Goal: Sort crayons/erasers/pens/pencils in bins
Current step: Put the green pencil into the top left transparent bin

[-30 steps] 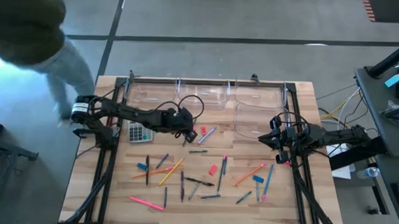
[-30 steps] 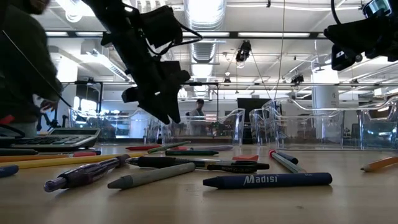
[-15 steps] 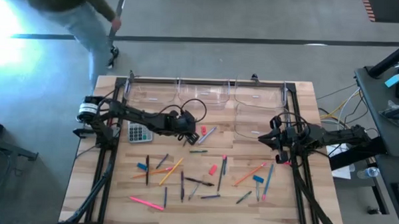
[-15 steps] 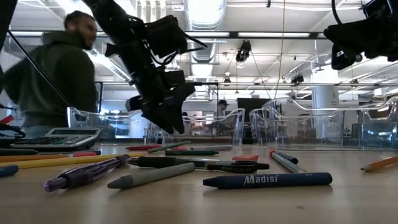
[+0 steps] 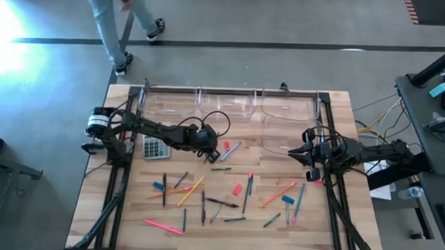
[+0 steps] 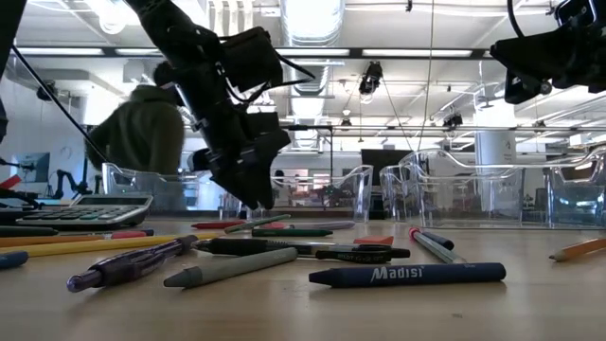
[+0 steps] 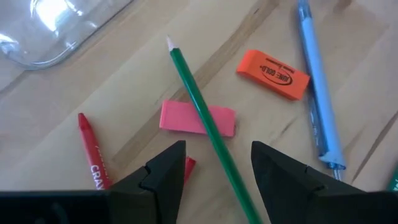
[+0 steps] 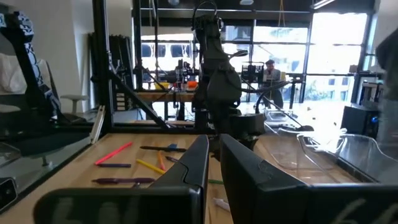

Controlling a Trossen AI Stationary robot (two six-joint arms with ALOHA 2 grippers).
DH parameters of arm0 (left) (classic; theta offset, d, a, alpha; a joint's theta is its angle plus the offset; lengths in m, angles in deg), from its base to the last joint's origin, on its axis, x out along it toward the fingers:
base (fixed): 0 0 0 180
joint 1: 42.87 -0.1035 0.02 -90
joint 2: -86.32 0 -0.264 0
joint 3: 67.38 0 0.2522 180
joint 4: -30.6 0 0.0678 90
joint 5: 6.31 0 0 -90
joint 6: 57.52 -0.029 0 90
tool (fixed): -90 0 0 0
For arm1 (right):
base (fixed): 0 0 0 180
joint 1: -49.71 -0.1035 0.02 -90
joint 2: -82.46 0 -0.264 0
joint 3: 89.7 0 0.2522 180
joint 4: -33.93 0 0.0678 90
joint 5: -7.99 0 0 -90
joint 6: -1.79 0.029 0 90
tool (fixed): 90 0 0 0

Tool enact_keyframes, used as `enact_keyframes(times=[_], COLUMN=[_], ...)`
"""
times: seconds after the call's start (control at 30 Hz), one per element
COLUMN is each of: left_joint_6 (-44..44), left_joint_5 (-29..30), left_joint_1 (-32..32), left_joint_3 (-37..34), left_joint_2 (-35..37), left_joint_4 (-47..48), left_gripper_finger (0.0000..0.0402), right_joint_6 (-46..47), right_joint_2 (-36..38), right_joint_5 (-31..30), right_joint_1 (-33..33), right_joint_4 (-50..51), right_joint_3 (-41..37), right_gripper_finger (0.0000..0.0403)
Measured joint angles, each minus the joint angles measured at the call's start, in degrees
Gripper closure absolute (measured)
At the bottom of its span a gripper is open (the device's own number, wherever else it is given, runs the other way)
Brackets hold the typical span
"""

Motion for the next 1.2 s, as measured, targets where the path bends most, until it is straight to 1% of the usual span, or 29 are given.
enact_keyframes(times=[0.43,0.57,0.63,0.8,0.87,0.97,1.2], left_joint_6=[0.09,0.11,0.04,-0.02,-0.97,-2.54,-2.58], left_joint_5=[0.02,-0.32,-0.84,-1.43,-1.24,-1.46,-1.31], left_joint_1=[0.0,0.0,0.0,0.0,-0.06,-0.11,-0.07], left_joint_3=[-1.76,-1.77,-1.71,-1.64,-1.84,-1.28,-1.31], left_joint_2=[-0.03,-0.04,-0.88,-2.27,-2.67,-4.12,-4.99], left_joint_4=[0.02,-2.09,-3.97,-4.54,-3.64,-4.97,-5.38], left_gripper_finger=[0.0233,0.0233,0.0233,0.0233,0.0233,0.0233,0.0238], right_joint_6=[0.91,0.91,0.96,1.04,0.99,1.02,0.93], right_joint_2=[-0.01,-0.01,0.0,0.0,-0.01,-0.01,-0.59], right_joint_5=[0.02,0.02,0.02,0.01,0.0,0.05,-0.45], right_joint_1=[0.0,-0.02,-0.01,0.0,-0.02,-0.02,-0.02], right_joint_4=[-0.02,-0.04,-0.04,-0.52,-0.91,-1.27,-1.77], right_joint_3=[0.0,0.0,0.0,0.0,0.0,0.0,0.0], right_gripper_finger=[0.0371,0.0371,0.0371,0.0371,0.0371,0.0371,0.0371])
